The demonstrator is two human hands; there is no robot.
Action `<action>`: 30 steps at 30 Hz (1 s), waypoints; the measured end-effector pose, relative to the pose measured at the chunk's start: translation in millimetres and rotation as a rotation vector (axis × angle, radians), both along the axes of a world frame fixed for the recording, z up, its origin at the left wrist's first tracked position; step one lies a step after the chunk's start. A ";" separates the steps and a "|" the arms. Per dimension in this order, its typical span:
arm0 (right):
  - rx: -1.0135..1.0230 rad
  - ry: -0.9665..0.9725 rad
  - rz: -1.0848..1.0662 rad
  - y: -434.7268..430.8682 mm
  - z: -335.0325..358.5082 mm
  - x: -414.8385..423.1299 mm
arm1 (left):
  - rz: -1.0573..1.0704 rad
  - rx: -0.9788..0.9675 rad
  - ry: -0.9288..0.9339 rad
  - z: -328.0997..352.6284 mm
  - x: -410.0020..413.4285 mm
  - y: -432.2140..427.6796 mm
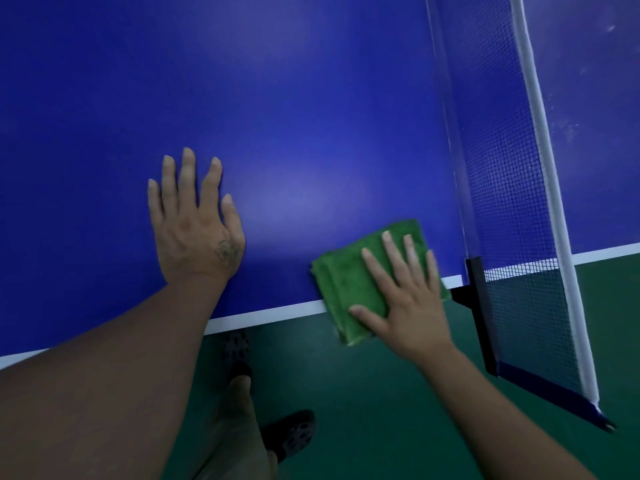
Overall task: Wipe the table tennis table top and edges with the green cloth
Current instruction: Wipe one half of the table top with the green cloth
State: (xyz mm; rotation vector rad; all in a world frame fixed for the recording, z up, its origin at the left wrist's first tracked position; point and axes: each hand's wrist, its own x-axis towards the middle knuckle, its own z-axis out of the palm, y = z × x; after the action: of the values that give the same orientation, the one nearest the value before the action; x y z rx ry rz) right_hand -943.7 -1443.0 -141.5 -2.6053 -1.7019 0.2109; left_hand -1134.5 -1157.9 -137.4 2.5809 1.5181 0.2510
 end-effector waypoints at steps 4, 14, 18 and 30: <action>-0.001 0.039 -0.271 43.0 2.2 32.6 | -0.005 -0.006 0.001 0.7 0.3 1.1; -0.021 0.065 -0.543 60.5 8.6 59.4 | -0.008 0.027 -0.016 -2.4 -2.4 1.4; 0.007 0.040 -0.736 45.4 8.6 -11.8 | -0.008 0.009 -0.011 -2.0 -1.9 1.7; -0.039 0.080 -0.534 16.5 14.9 -45.2 | -0.003 -0.018 -0.013 -2.5 -2.5 3.9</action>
State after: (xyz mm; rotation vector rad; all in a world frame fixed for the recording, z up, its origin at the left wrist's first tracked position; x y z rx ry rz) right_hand -988.9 -1426.5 -126.5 -2.9102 -0.9343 0.3249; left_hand -1137.1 -1154.1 -139.9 2.5626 1.5047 0.2519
